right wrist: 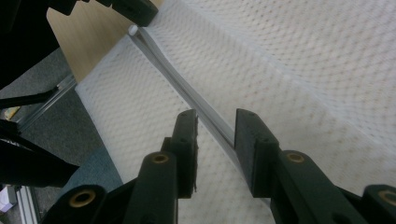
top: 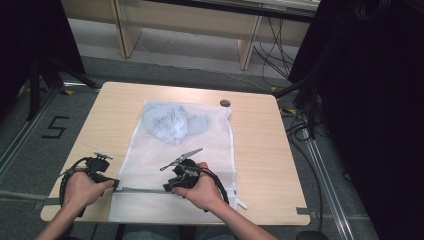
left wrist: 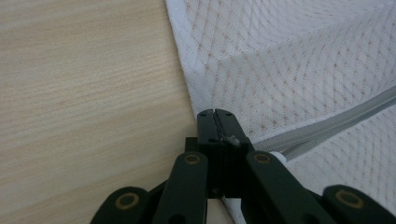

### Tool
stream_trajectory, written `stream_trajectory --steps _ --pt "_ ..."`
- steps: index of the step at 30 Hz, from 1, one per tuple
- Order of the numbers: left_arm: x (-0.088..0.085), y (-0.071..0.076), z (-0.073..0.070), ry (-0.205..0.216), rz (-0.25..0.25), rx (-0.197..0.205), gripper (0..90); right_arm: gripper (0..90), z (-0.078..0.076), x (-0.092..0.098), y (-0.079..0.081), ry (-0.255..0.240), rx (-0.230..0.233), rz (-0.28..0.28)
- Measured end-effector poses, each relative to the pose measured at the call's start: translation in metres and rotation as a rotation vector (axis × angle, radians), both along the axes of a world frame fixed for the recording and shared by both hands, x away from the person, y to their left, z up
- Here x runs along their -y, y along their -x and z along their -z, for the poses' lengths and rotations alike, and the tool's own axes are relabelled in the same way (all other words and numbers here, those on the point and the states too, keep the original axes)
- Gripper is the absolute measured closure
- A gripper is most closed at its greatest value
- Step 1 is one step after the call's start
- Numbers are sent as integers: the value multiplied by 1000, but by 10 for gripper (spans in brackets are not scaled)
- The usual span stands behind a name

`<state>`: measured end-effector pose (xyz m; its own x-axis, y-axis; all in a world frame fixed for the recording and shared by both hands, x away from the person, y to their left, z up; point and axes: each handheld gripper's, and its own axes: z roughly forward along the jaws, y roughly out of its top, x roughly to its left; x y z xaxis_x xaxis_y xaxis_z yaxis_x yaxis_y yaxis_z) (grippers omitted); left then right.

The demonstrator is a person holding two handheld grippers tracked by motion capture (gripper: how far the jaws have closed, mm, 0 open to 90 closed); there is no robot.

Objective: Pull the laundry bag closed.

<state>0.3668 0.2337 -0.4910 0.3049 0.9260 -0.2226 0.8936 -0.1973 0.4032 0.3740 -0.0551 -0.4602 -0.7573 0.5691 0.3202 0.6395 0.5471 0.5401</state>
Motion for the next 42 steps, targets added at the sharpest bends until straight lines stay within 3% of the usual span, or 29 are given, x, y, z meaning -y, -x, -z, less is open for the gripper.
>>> stream_trajectory --steps 6,16,29,35,36,39,42 --pt "1 0 0 5 -17 4 884 699 5 -14 0 -12 -9 -13" --pt "2 1 -4 -20 -20 12 885 701 13 -50 2 -34 -29 -44" --pt "3 -1 -1 -32 -14 -12 896 700 17 -72 -1 -43 -50 -42" --pt "4 -3 -2 -33 -16 -18 898 716 17 -90 -4 -38 -33 -84" --pt "3 -3 -2 -32 -15 -19 898 717 17 -94 -4 -57 -54 -78" --pt "2 -3 -1 -27 -13 -22 898 723 18 -101 -6 -45 -45 -80" --pt "2 -3 -1 -26 -15 -18 898 726 20 -108 -9 -59 -71 -91"
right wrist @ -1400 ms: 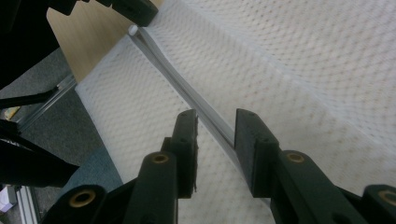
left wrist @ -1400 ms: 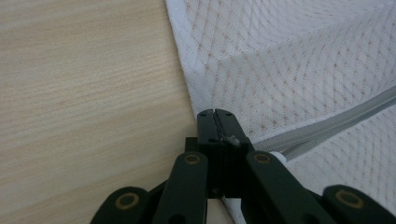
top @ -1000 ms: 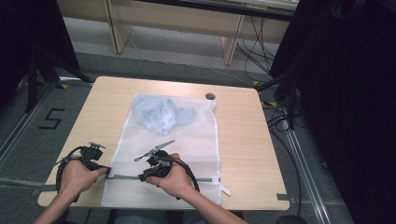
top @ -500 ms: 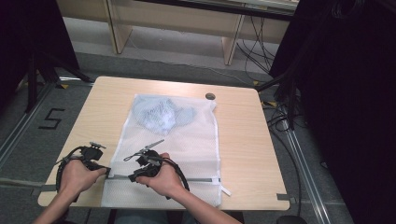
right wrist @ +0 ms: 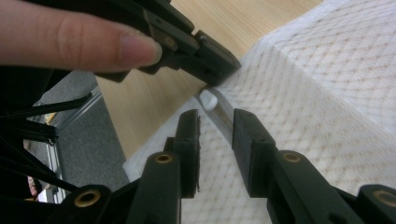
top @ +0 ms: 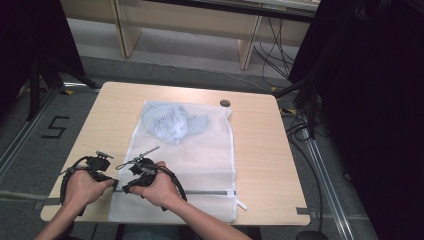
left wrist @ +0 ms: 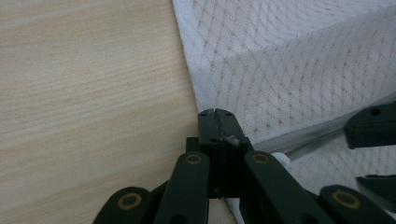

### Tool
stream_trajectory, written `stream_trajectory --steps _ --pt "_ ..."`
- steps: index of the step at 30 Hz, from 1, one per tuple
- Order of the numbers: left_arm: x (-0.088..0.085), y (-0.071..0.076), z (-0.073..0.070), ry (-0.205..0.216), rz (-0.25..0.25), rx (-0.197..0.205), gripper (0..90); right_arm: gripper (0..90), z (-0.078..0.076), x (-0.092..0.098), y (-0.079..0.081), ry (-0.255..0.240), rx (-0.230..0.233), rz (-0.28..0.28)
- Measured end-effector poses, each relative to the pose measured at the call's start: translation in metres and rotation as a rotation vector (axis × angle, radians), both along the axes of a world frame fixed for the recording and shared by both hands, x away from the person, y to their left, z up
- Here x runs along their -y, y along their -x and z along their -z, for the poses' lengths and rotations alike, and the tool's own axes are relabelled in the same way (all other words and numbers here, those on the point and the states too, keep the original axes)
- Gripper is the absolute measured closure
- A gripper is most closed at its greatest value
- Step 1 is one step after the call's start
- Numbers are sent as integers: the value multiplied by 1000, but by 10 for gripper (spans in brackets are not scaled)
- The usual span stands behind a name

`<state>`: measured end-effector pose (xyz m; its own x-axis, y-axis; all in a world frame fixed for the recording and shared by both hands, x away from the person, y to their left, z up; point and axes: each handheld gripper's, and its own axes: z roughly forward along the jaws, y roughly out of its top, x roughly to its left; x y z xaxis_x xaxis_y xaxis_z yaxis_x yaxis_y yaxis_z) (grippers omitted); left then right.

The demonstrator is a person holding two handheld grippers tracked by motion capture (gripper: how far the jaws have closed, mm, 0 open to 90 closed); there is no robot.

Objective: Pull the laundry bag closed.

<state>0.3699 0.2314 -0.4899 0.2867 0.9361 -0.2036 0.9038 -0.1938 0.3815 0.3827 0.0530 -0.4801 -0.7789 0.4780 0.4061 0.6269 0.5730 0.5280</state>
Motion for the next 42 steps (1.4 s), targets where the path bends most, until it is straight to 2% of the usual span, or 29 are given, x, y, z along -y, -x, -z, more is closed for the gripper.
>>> stream_trajectory --steps 4,7,14,19,21,23,24,28,36,38,42 --pt "0 0 0 1 1 0 898 725 4 -4 -3 -8 -29 25" --pt "0 0 0 1 1 0 898 723 7 -5 -6 -12 -54 19" --pt "-1 -1 -1 -4 9 -8 898 722 9 -11 -10 -11 -67 26" --pt "-2 -1 0 -2 11 -5 898 721 12 -16 -12 -4 -70 26" --pt "-2 -1 0 0 12 -5 899 722 13 -17 -13 -9 -54 13" --pt "-2 -2 0 1 10 -5 899 727 13 -19 -11 -6 -74 23" --pt "-2 -2 0 2 9 -6 899 728 13 -19 -11 -4 -61 13" --pt "-3 -2 0 7 7 -5 899 734 15 -22 -10 -13 -67 8" --pt "-4 -2 0 7 12 -11 899 781 16 -26 -9 2 -40 -6" --pt "-4 -2 0 10 13 -12 899 800 16 -27 -9 -9 -53 -19" --pt "-3 -1 0 11 12 -3 899 836 17 -27 -9 9 -37 -6"
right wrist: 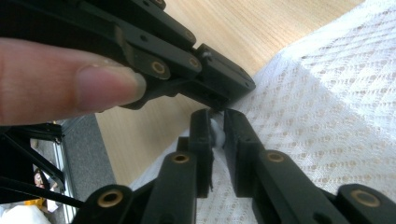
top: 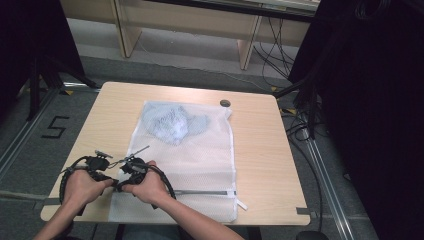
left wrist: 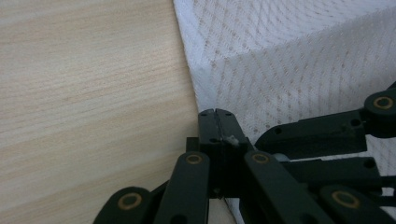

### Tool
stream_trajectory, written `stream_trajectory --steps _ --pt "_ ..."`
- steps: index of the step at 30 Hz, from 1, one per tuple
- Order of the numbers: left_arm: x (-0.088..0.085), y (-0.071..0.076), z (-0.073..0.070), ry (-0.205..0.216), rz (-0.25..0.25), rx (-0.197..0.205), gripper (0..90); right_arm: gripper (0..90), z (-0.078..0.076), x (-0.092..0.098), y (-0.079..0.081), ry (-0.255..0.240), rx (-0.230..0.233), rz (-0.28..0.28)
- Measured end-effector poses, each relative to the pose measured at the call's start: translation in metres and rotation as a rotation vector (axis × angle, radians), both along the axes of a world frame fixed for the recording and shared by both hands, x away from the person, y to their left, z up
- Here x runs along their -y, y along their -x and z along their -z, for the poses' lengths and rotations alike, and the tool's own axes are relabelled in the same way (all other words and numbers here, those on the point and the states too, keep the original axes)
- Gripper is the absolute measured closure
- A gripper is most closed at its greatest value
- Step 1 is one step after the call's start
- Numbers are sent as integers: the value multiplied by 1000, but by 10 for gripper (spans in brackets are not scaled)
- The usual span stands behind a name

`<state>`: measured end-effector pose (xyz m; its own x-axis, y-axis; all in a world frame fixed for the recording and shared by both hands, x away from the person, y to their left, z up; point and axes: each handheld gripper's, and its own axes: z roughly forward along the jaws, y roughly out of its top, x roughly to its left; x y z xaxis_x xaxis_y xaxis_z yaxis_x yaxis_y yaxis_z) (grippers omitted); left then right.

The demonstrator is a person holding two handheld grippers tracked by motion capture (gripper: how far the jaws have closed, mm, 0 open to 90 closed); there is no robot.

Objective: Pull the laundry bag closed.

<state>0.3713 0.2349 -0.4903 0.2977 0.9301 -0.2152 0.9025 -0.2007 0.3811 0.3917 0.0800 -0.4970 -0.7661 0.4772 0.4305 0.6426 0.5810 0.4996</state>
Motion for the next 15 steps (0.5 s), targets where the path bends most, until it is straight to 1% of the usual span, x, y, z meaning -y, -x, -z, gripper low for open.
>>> stream_trajectory --steps 1,2,3,4,5,6,8,9,10,11,12,13,14,15 --pt "0 0 0 0 0 0 899 836 0 0 0 0 0 0" --pt "0 1 0 -7 7 -2 899 851 1 1 1 -6 -14 3" --pt "1 1 0 -5 8 3 898 857 1 1 0 -6 -4 -3" --pt "1 1 0 -5 8 3 898 857 1 1 0 -6 -4 -3" --pt "3 2 0 -4 -4 8 898 861 1 1 1 -5 -14 2" --pt "4 3 0 -14 7 13 898 864 1 1 2 -6 -17 5" --pt "6 4 0 -22 9 14 898 864 1 1 3 -6 -17 16" --pt "6 4 0 -30 18 13 899 864 1 1 3 -9 -18 16" --pt "7 4 0 -27 17 16 898 865 2 2 3 -14 -21 4" --pt "6 4 0 -26 16 15 898 865 3 2 4 -13 -30 5" --pt "6 4 0 -26 16 15 898 865 3 2 4 -13 -30 5" --pt "7 5 0 -23 11 22 899 866 4 2 5 -21 -30 17" --pt "7 5 0 -21 15 25 899 866 4 2 5 -11 -15 22" --pt "7 5 0 -33 25 21 899 866 4 3 5 -3 -10 18"
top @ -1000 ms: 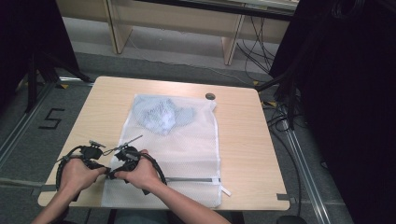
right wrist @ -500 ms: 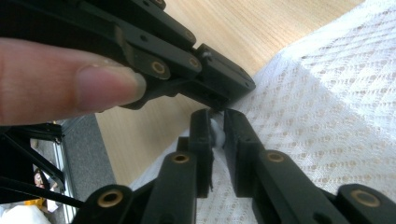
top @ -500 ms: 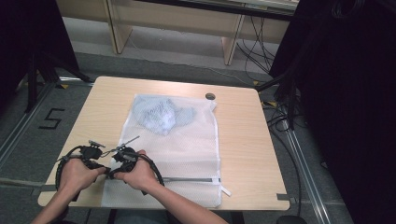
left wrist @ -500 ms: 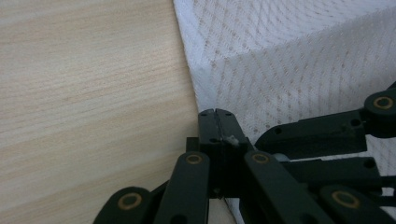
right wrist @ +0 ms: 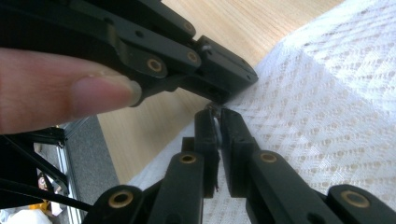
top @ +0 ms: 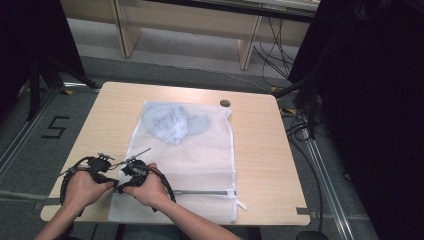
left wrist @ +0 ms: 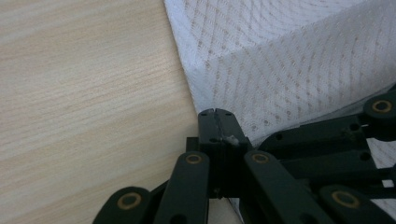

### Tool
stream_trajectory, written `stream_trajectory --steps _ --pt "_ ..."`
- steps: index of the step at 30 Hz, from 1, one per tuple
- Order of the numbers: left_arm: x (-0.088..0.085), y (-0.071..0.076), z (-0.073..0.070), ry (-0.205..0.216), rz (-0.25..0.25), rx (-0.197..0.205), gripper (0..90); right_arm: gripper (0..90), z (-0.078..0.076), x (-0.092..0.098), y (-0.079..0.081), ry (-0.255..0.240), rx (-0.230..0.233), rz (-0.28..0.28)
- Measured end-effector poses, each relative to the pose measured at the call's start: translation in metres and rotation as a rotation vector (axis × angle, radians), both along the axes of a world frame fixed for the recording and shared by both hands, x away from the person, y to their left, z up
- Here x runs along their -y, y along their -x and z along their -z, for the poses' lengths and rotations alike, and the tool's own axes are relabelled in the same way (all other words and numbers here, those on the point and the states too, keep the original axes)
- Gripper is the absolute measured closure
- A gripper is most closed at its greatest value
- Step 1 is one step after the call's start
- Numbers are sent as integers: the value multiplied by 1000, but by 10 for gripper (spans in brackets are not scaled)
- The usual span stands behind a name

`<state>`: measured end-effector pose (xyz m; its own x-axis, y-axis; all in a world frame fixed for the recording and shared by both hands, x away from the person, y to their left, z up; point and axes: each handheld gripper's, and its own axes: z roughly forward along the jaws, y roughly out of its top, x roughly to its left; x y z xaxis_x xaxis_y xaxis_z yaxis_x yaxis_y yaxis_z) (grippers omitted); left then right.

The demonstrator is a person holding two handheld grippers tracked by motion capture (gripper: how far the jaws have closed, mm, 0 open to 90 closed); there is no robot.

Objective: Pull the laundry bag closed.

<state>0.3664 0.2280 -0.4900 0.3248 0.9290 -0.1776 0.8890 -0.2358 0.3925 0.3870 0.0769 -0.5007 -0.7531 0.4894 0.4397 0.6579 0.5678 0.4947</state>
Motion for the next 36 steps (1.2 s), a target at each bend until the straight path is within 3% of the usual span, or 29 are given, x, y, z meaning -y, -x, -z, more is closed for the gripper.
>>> stream_trajectory --steps 5,6,8,10,12,16,20,26,36 --pt "2 1 -1 -30 48 13 899 867 0 2 1 -6 -12 11" --pt "2 1 -1 -30 48 13 900 867 0 3 1 0 20 1" --pt "3 1 0 -29 47 25 900 868 1 3 2 -16 -11 13" --pt "3 1 0 -41 71 29 900 868 0 4 2 -9 6 23" --pt "1 0 -1 -83 136 49 900 868 0 5 3 -18 -12 27" --pt "4 1 -1 -77 124 53 900 869 0 8 2 -19 -1 28" --pt "2 0 -1 -82 155 51 900 870 1 8 1 -20 -11 35" --pt "4 2 -1 -85 145 60 900 870 -3 8 2 11 -1 55" --pt "3 2 -1 -81 132 52 900 870 -5 12 -1 16 -5 44"
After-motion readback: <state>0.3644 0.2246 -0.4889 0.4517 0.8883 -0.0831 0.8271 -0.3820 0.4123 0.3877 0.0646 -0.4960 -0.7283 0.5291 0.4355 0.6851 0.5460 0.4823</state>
